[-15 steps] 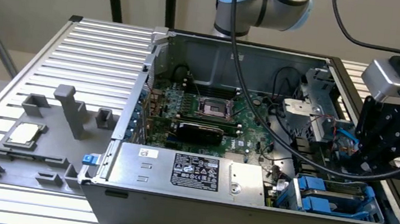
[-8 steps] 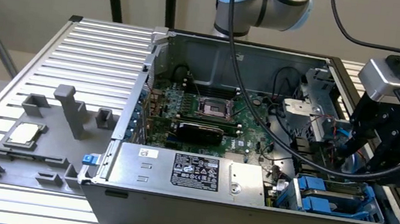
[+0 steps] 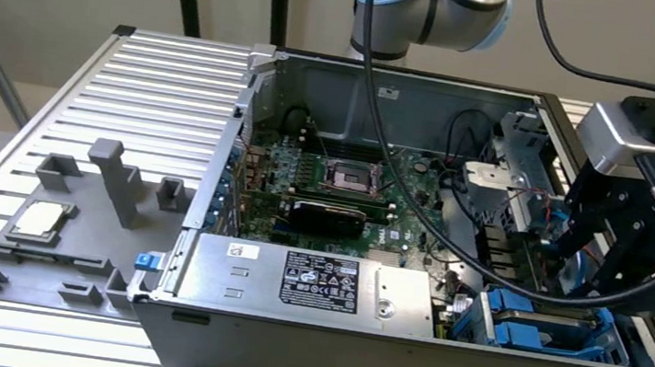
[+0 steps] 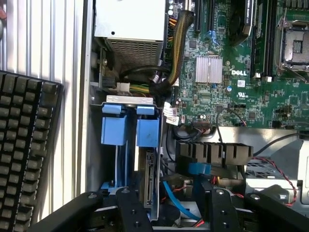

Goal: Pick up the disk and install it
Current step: 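Insert the first disk wire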

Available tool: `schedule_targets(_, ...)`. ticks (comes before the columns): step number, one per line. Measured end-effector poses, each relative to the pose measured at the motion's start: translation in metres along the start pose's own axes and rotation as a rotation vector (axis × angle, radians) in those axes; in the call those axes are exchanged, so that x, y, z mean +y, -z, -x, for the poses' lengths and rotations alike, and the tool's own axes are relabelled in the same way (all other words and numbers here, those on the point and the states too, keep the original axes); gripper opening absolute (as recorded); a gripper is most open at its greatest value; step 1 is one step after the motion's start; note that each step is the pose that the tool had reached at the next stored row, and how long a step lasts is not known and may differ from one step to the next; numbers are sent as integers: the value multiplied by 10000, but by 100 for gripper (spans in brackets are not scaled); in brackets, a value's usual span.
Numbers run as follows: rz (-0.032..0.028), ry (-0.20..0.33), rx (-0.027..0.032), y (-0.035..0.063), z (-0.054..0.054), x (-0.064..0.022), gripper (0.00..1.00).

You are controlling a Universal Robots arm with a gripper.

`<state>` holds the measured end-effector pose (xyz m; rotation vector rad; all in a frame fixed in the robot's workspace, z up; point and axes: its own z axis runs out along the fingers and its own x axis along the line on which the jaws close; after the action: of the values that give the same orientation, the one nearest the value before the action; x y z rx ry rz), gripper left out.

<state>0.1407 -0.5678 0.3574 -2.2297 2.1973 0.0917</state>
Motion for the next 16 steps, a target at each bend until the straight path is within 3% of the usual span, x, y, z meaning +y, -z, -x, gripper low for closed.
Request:
schedule_targets(3, 0, 3, -34, 3, -57, 4, 54)
schedule_targets(7, -2, 6, -176, 7, -124, -21, 54)
schedule_targets(13, 19, 12, -344, 15, -191, -175, 54)
schedule_targets(16, 39, 11, -393, 20, -221, -259, 54)
